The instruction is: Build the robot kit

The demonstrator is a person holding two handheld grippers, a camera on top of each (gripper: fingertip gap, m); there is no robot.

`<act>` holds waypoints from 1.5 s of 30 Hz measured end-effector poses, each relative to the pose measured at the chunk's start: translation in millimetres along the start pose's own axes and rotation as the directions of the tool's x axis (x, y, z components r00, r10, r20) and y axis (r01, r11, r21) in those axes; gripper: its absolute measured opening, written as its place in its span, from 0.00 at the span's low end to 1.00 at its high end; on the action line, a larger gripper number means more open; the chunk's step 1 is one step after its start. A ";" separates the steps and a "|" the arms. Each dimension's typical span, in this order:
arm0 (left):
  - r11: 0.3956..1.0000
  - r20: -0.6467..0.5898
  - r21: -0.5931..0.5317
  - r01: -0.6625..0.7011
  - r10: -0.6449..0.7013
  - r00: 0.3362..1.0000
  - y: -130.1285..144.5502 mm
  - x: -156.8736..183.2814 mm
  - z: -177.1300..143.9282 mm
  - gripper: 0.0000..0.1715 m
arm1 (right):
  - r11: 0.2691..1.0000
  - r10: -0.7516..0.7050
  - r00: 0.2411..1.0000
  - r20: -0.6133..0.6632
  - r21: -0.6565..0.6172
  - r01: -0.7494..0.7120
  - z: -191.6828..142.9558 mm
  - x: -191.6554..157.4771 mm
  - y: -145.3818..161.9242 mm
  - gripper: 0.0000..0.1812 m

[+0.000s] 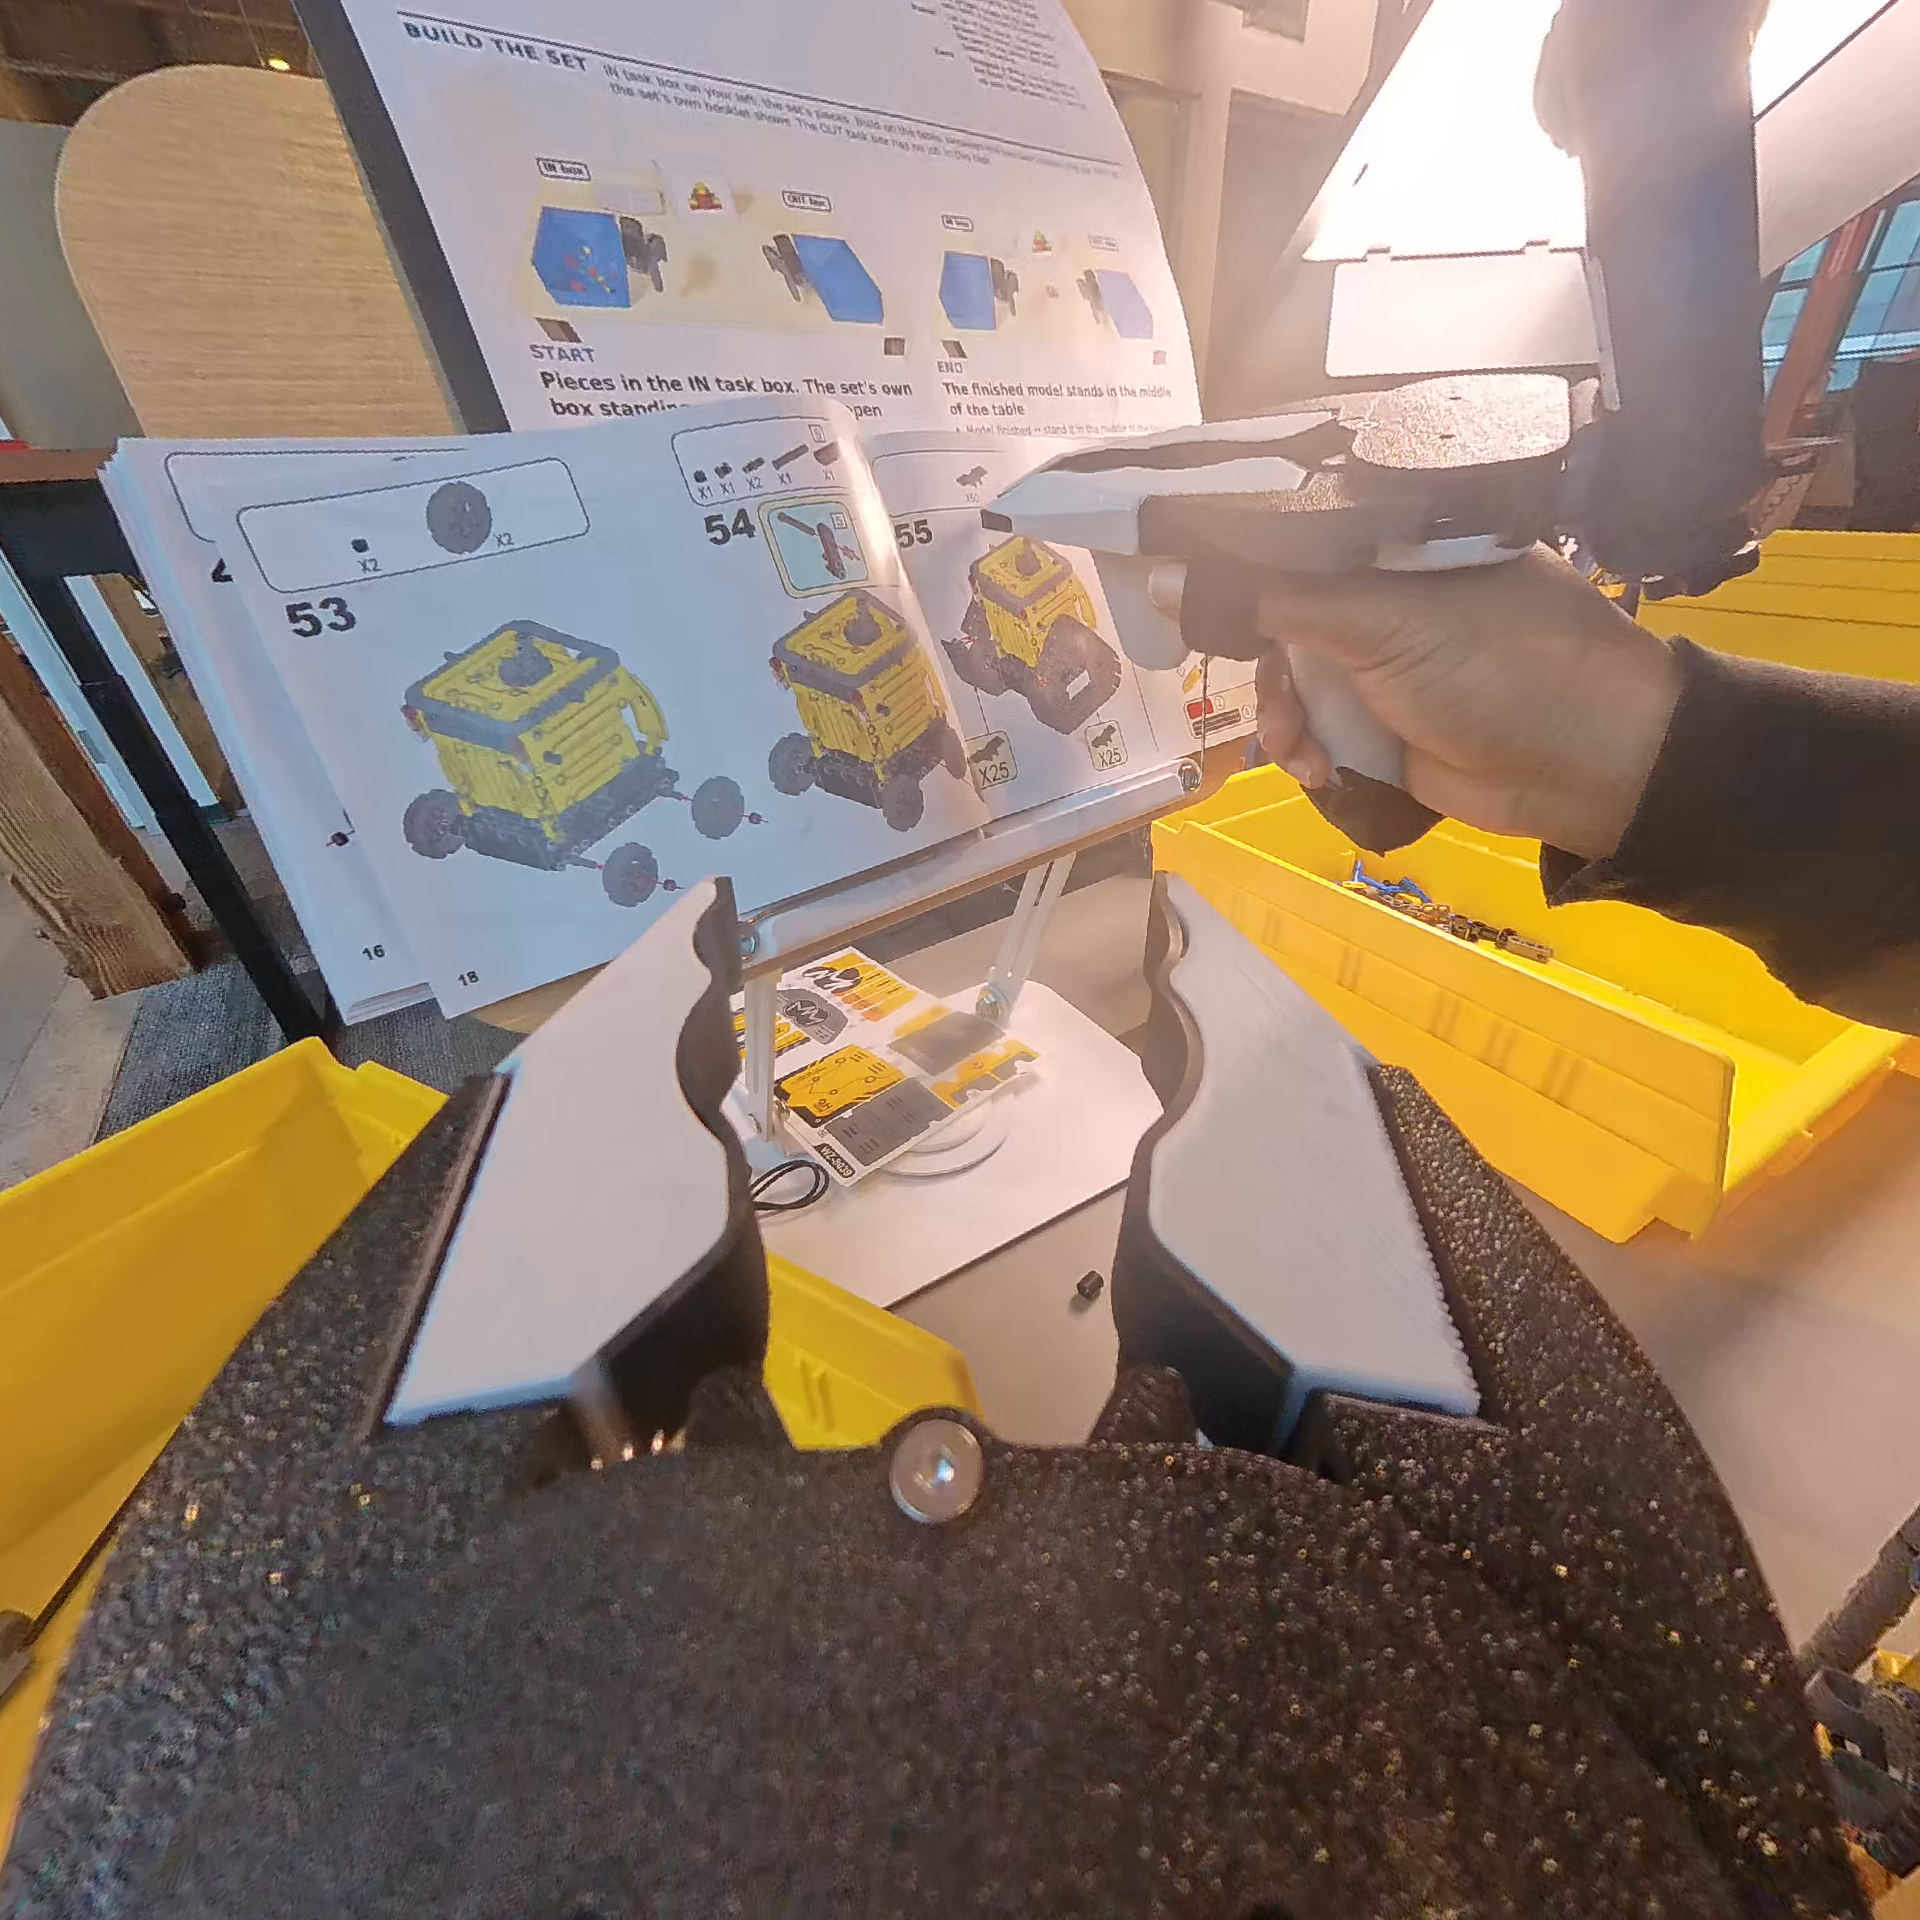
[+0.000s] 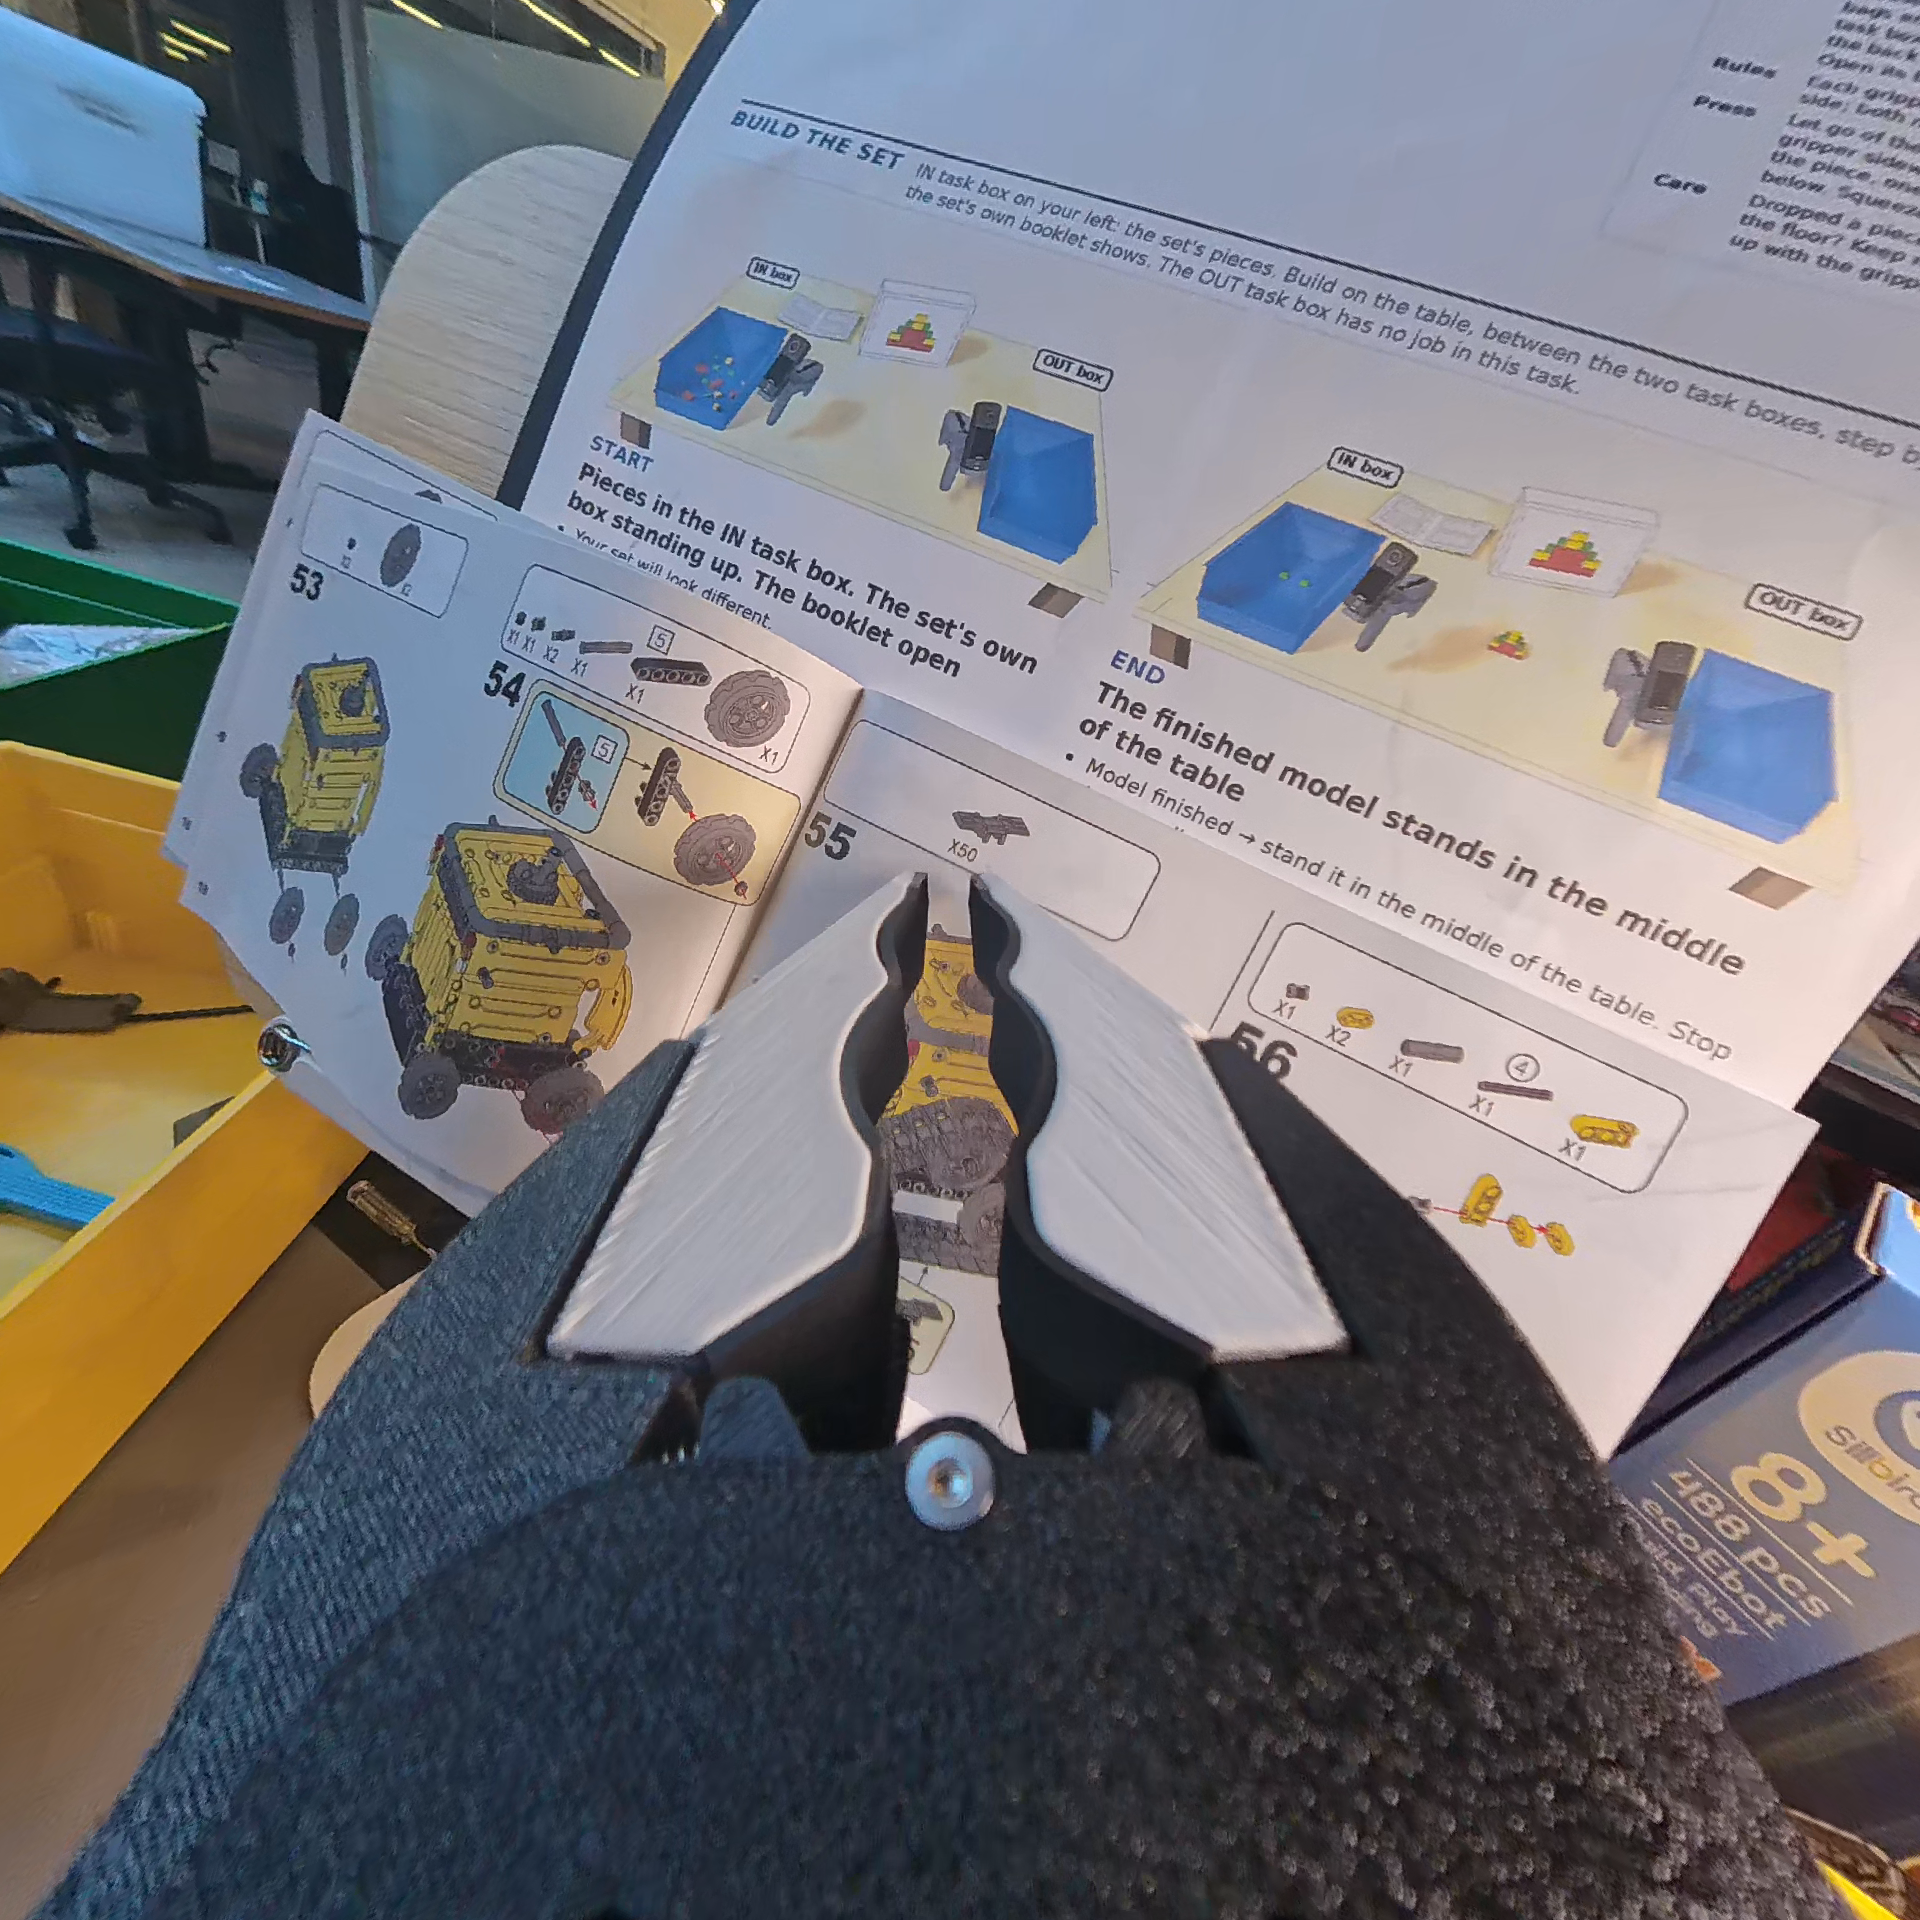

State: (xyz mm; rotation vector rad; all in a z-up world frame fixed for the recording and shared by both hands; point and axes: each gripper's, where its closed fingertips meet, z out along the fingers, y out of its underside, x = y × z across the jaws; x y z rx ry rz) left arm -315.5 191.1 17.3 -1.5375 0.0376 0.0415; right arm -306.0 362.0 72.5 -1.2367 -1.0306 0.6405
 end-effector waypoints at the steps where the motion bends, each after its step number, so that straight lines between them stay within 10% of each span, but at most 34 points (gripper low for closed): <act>1: 1.000 -0.001 0.000 0.000 0.000 1.000 0.0 0.4 0.1 0.44 | 1.000 -0.002 1.000 0.000 0.001 0.002 -0.7 0.0 0.3 0.04; 25: 1.000 0.003 -0.009 0.004 -0.004 1.000 0.9 -4.4 0.3 0.44 | 0.994 -0.110 0.994 0.005 -0.022 0.110 -20.8 -2.7 10.4 0.08; 45: 0.999 0.057 0.027 -0.017 0.015 0.998 -28.2 -30.8 -21.6 0.40 | 0.996 0.075 0.972 0.221 -0.054 -0.064 -259.1 -87.5 80.3 0.10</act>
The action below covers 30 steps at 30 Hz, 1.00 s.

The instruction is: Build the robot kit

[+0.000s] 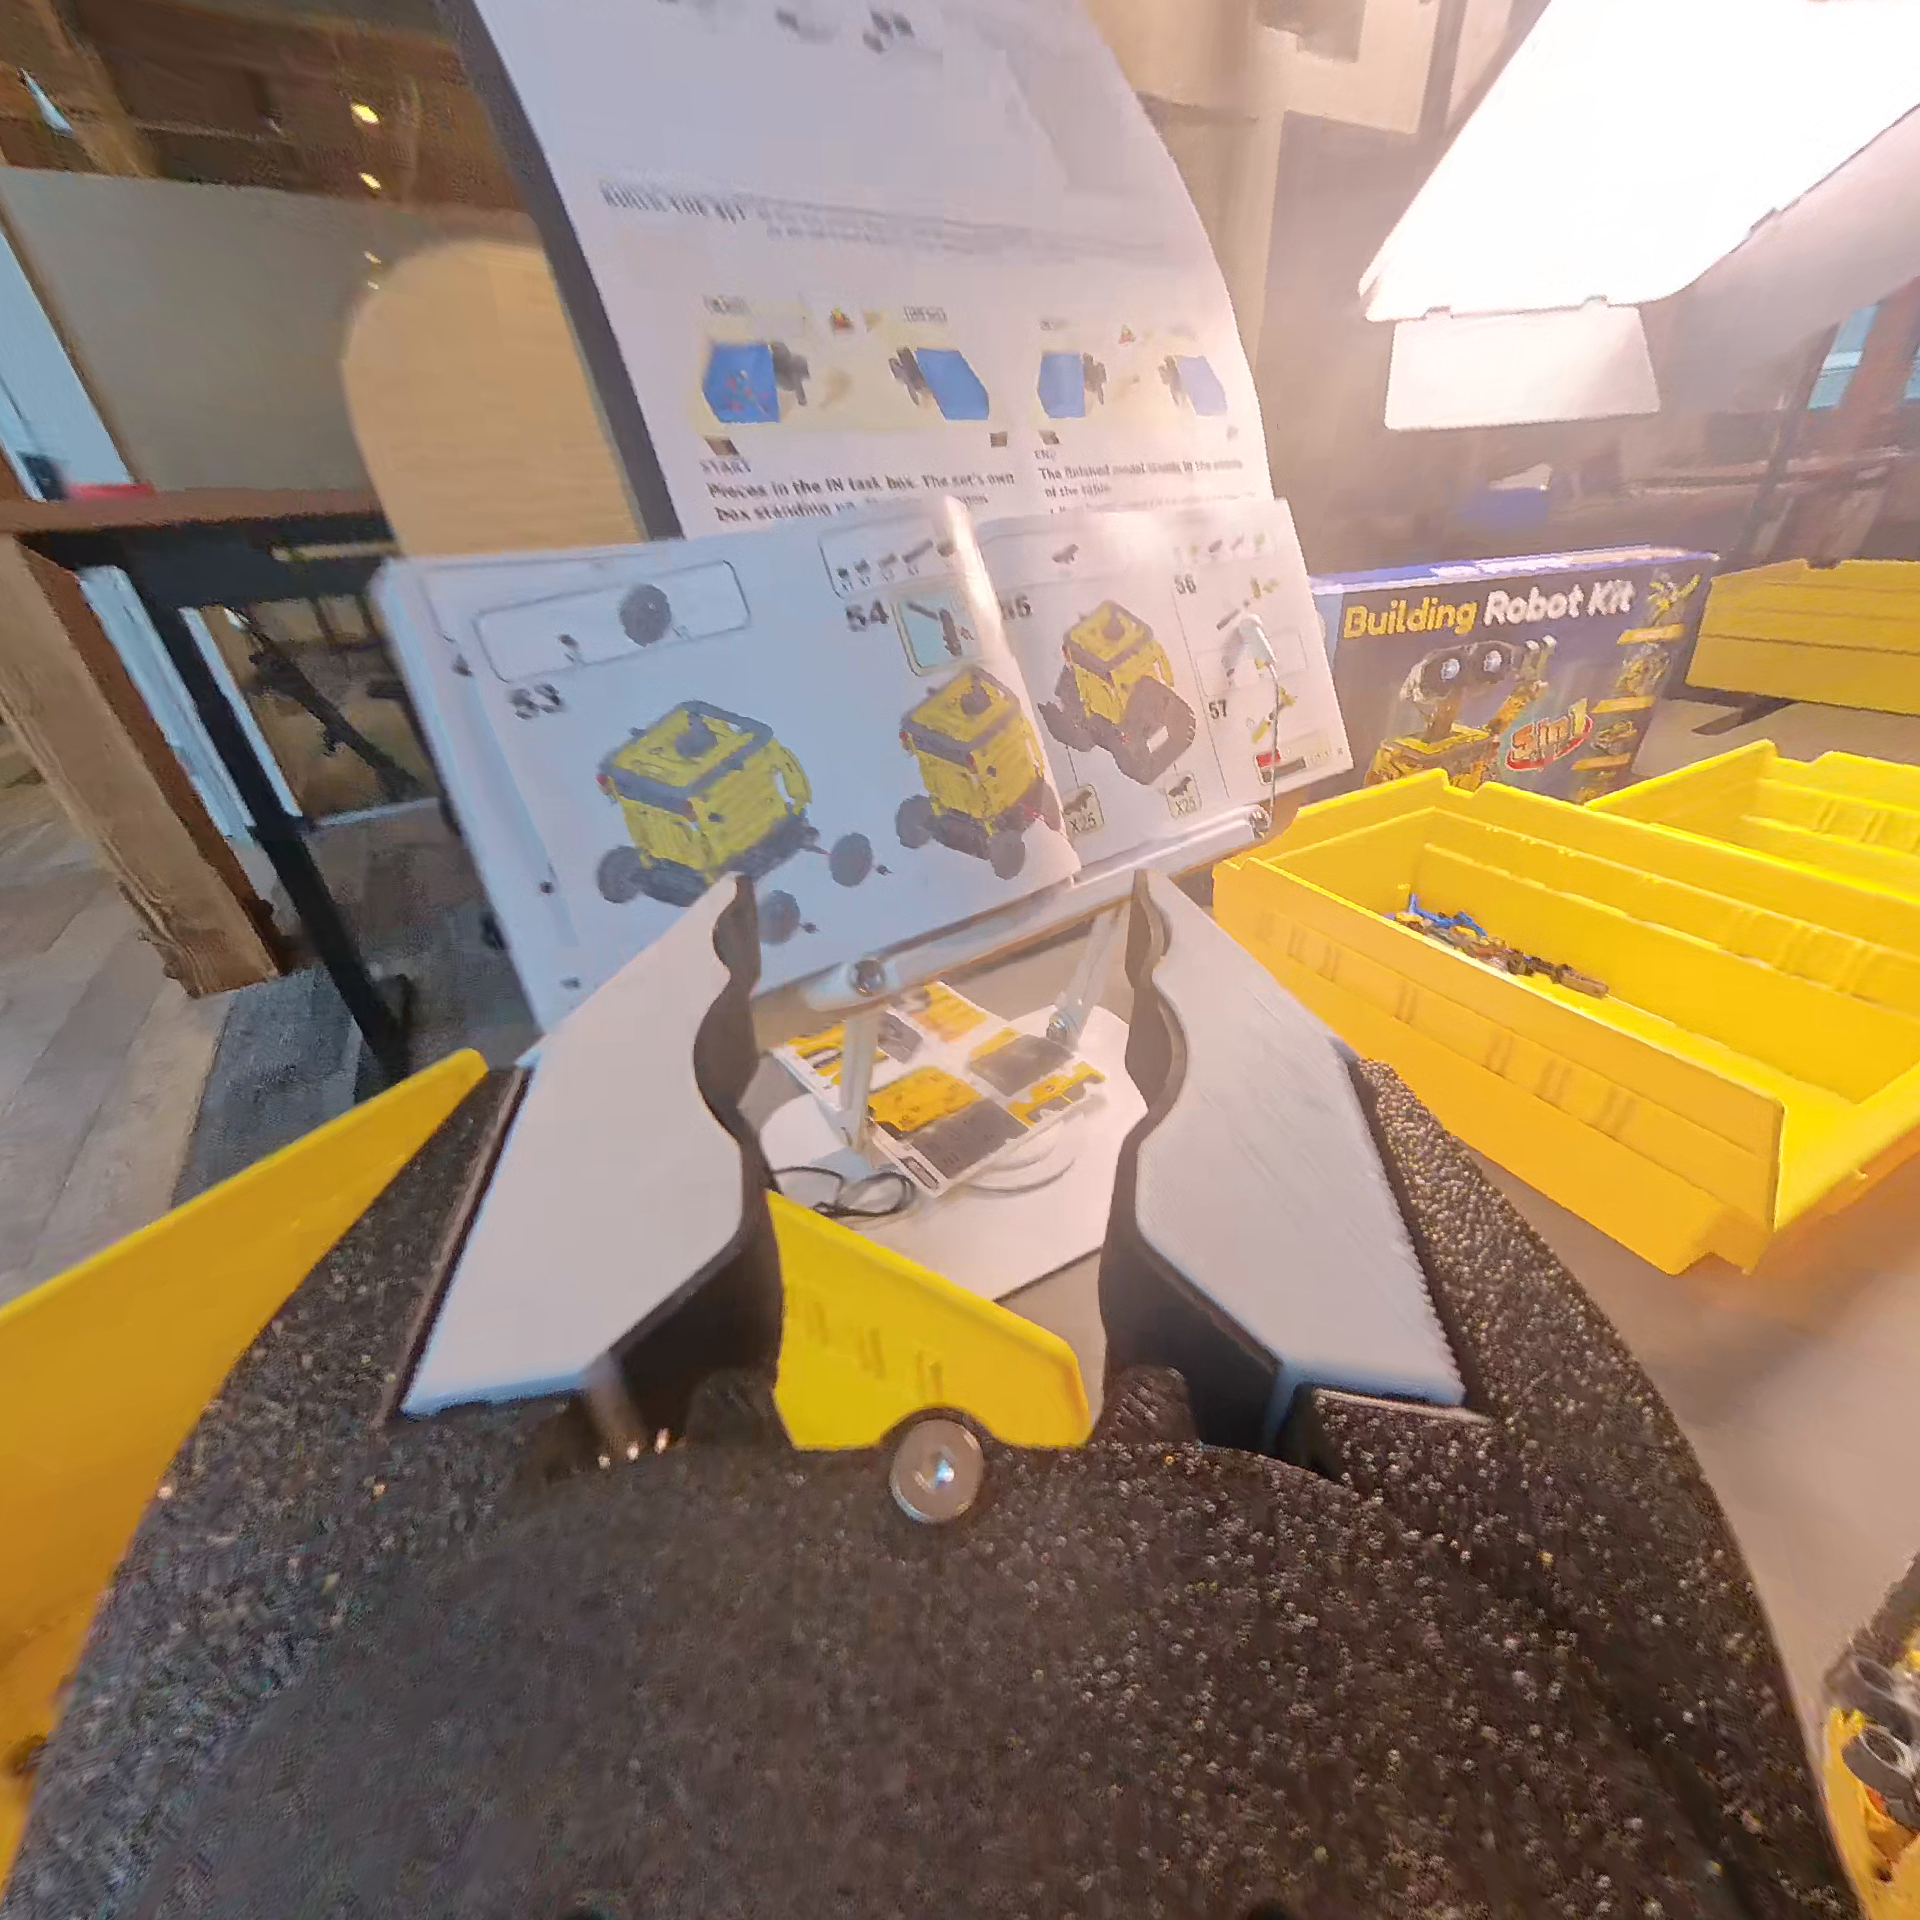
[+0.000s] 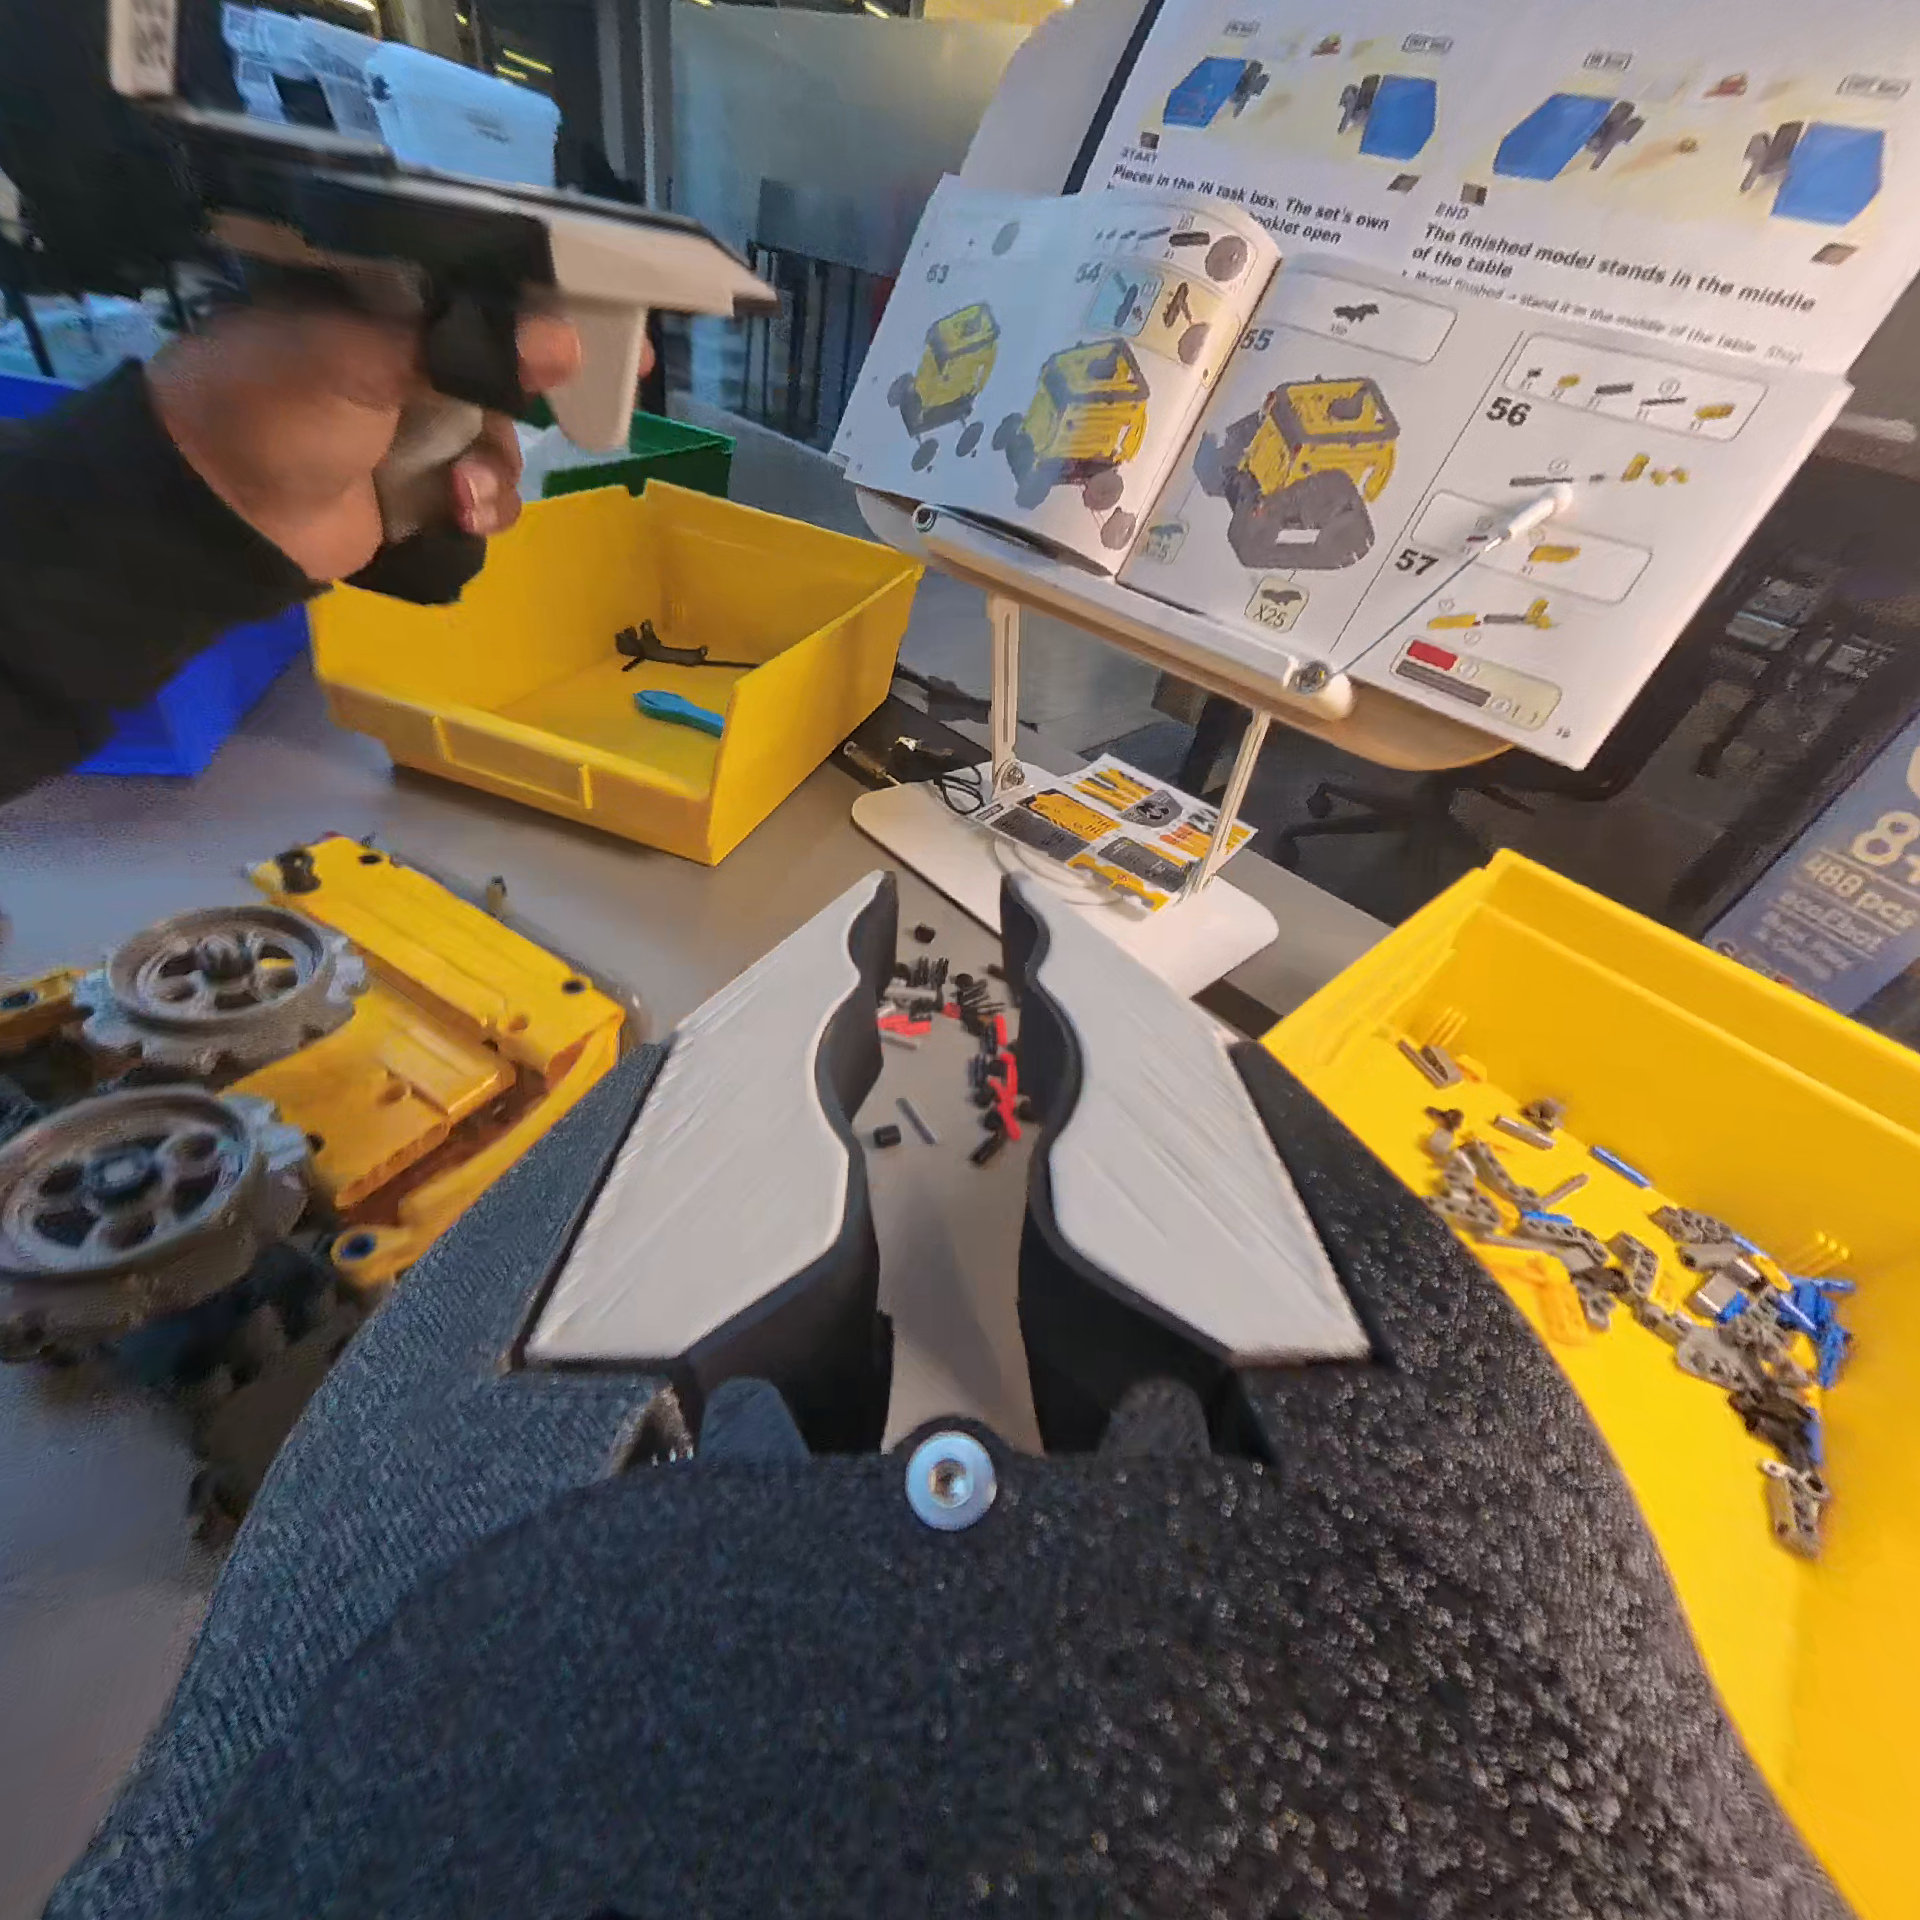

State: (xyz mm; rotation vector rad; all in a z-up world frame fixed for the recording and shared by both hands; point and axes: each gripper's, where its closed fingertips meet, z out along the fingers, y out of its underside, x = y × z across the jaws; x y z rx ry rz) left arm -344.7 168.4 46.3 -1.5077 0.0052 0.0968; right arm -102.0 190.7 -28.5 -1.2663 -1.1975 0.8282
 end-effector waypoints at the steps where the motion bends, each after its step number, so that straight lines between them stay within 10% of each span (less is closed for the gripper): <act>1: 1.000 0.024 0.028 -0.013 0.012 1.000 -11.2 -7.4 -7.7 0.39 | 1.000 0.005 1.000 0.000 0.002 -0.005 -5.9 -1.5 7.7 0.10; 13: 0.989 0.148 0.138 -0.059 0.039 0.988 -74.2 -41.7 -114.0 0.28 | 0.994 0.061 0.997 0.049 0.082 -0.065 -30.8 -8.7 39.8 0.32; 20: 0.998 0.094 -0.066 -0.021 0.027 0.995 19.2 -0.6 -150.4 0.16 | 0.992 -0.057 0.998 0.015 0.115 0.055 -29.1 -21.0 42.1 0.11; 30: 0.972 0.049 -0.201 0.120 -0.113 0.992 111.9 63.8 -177.3 0.16 | 0.990 0.012 1.000 0.010 0.143 -0.014 -31.7 -21.1 42.0 0.09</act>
